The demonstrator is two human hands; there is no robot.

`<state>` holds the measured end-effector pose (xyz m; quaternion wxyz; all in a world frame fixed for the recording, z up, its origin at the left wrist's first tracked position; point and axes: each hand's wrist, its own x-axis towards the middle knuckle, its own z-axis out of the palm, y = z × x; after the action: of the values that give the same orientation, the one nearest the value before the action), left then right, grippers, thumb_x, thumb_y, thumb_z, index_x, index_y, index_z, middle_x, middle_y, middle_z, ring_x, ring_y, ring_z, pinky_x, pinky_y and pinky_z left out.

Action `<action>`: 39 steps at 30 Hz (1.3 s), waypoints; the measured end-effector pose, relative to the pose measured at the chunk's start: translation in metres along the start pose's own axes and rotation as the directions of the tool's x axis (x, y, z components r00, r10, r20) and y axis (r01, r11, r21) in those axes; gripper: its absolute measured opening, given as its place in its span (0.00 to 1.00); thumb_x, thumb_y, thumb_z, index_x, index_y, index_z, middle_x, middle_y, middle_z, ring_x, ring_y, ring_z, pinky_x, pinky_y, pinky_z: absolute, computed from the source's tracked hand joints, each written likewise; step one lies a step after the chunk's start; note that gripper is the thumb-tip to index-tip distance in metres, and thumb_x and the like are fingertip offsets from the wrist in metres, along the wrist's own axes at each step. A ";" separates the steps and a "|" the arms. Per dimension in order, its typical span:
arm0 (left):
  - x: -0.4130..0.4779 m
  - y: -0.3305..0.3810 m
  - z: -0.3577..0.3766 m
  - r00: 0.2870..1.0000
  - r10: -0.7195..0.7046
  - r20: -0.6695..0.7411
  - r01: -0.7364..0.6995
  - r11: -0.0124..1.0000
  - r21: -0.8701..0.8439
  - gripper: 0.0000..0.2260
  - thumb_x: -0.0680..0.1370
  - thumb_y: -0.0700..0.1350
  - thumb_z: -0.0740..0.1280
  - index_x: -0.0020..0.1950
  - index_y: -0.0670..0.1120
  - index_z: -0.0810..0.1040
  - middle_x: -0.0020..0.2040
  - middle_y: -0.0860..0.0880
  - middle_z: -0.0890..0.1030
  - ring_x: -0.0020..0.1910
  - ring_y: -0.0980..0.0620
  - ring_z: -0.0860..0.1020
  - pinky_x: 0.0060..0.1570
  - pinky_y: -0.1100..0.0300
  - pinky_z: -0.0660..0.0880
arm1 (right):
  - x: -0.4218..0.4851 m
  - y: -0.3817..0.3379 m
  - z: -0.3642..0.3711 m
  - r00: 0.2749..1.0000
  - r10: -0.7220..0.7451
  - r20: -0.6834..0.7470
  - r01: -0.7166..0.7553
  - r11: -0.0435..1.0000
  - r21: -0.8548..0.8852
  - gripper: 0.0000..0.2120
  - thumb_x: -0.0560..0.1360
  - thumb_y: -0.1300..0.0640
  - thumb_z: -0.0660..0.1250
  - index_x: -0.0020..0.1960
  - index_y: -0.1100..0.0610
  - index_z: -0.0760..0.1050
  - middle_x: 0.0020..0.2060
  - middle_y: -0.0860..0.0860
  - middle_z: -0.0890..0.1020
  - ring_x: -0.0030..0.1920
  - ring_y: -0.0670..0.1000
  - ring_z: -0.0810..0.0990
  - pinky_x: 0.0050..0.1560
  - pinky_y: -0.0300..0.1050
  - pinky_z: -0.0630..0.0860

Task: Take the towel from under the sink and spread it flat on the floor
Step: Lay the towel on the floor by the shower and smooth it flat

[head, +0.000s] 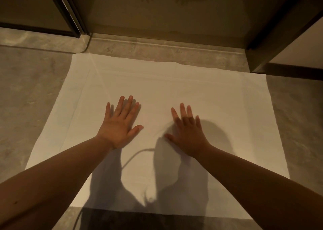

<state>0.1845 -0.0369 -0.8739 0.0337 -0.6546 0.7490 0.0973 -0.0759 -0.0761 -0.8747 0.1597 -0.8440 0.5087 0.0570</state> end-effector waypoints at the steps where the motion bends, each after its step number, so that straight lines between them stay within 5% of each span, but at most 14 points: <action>1: 0.002 -0.001 0.003 1.000 0.011 0.011 -0.011 1.000 0.008 0.32 0.76 0.67 0.38 0.74 0.55 0.31 0.77 0.50 0.34 0.74 0.49 0.32 0.72 0.41 0.37 | 0.006 -0.006 0.002 0.999 -0.041 -0.001 0.041 0.999 0.001 0.42 0.72 0.29 0.47 0.77 0.48 0.38 0.77 0.55 0.39 0.76 0.59 0.37 0.72 0.62 0.43; 6: 0.002 -0.009 0.020 0.998 0.030 0.050 -0.031 0.999 0.029 0.32 0.76 0.67 0.38 0.76 0.54 0.37 0.78 0.49 0.39 0.75 0.47 0.36 0.72 0.39 0.40 | 0.042 -0.018 0.010 0.982 -0.188 0.014 0.188 0.982 -0.020 0.39 0.75 0.32 0.51 0.77 0.49 0.43 0.77 0.55 0.41 0.76 0.58 0.37 0.73 0.61 0.43; 11: 0.002 -0.009 0.023 0.999 0.041 0.007 -0.041 0.997 0.058 0.32 0.77 0.66 0.44 0.78 0.53 0.45 0.79 0.47 0.48 0.77 0.43 0.45 0.71 0.36 0.48 | 0.099 -0.003 -0.006 0.995 -0.101 0.015 0.101 0.994 -0.045 0.36 0.75 0.32 0.50 0.77 0.46 0.41 0.78 0.52 0.41 0.76 0.57 0.38 0.72 0.64 0.40; 23: 0.004 -0.010 0.025 0.998 0.045 -0.032 -0.043 0.998 0.042 0.33 0.76 0.67 0.48 0.78 0.53 0.49 0.79 0.48 0.50 0.77 0.43 0.47 0.70 0.35 0.47 | 0.192 0.025 -0.043 0.972 0.197 0.127 -0.191 0.980 -0.060 0.43 0.70 0.25 0.50 0.75 0.41 0.35 0.76 0.48 0.34 0.75 0.57 0.32 0.69 0.71 0.36; 29: 0.003 -0.008 0.024 0.999 0.048 -0.026 -0.046 0.998 0.052 0.34 0.76 0.67 0.49 0.78 0.53 0.50 0.78 0.47 0.52 0.77 0.42 0.48 0.70 0.34 0.48 | 0.122 0.009 -0.024 0.983 0.102 -0.151 -0.097 0.994 0.042 0.40 0.74 0.30 0.49 0.77 0.49 0.39 0.77 0.54 0.39 0.76 0.58 0.36 0.72 0.65 0.39; 33: 0.003 -0.006 0.023 0.999 0.045 0.001 -0.045 0.997 0.069 0.34 0.76 0.67 0.48 0.78 0.53 0.49 0.78 0.46 0.51 0.76 0.41 0.48 0.69 0.33 0.49 | 0.040 0.015 0.004 0.993 0.011 -0.115 -0.014 1.000 -0.026 0.38 0.75 0.31 0.45 0.77 0.48 0.37 0.77 0.53 0.38 0.75 0.57 0.34 0.72 0.65 0.40; 39: 0.001 -0.003 0.017 0.998 -0.023 0.060 0.014 0.991 0.131 0.33 0.75 0.68 0.37 0.77 0.53 0.39 0.78 0.46 0.41 0.76 0.42 0.39 0.70 0.35 0.44 | -0.002 0.025 0.013 0.995 0.085 -0.047 -0.087 0.995 -0.042 0.37 0.74 0.30 0.40 0.76 0.45 0.35 0.77 0.51 0.38 0.75 0.55 0.32 0.72 0.63 0.36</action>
<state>0.1858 -0.0353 -0.8907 0.1005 -0.6546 0.7462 0.0678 -0.0983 -0.0807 -0.8921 0.1267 -0.8259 0.5466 0.0559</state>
